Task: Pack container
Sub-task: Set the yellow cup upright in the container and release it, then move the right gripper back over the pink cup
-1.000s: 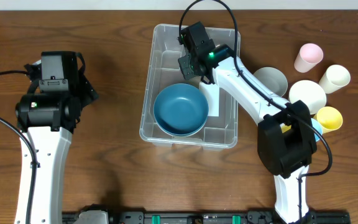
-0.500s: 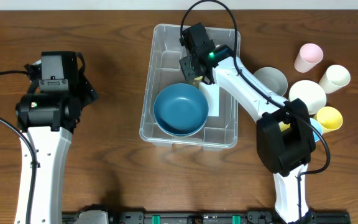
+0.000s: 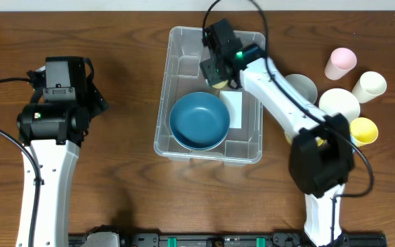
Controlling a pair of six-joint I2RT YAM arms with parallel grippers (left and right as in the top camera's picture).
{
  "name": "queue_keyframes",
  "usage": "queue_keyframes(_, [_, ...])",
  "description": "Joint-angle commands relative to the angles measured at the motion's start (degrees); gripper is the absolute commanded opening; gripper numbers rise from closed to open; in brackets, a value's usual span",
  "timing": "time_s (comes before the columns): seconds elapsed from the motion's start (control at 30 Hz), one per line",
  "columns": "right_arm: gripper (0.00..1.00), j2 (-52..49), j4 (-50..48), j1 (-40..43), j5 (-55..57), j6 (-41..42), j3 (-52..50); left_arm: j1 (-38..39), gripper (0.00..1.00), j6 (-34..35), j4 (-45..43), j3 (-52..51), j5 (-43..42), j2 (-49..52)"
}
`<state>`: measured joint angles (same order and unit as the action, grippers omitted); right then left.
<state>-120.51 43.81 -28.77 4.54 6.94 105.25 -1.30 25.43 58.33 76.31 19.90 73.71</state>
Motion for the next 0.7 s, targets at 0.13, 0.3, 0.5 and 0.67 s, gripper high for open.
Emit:
queue_keyframes(0.13, [0.68, 13.03, 2.23, 4.59, 2.67, -0.04, 3.23, -0.20, 0.98, -0.33, 0.15, 0.09, 1.18, -0.39])
queue_keyframes(0.3, [0.71, 17.68, 6.97, 11.58, 7.19, 0.83, 3.23, -0.20, 0.98, -0.33, 0.15, 0.09, 1.18, -0.39])
queue_keyframes(0.5, [0.75, 17.29, 12.44, 25.49, 7.93, 1.20, 2.99, -0.20, 0.98, -0.33, 0.15, 0.09, 1.18, -0.39])
queue_keyframes(0.67, [0.80, 13.49, 15.91, 36.33, 4.09, 1.18, 2.21, -0.20, 0.98, -0.33, 0.15, 0.09, 1.18, -0.39])
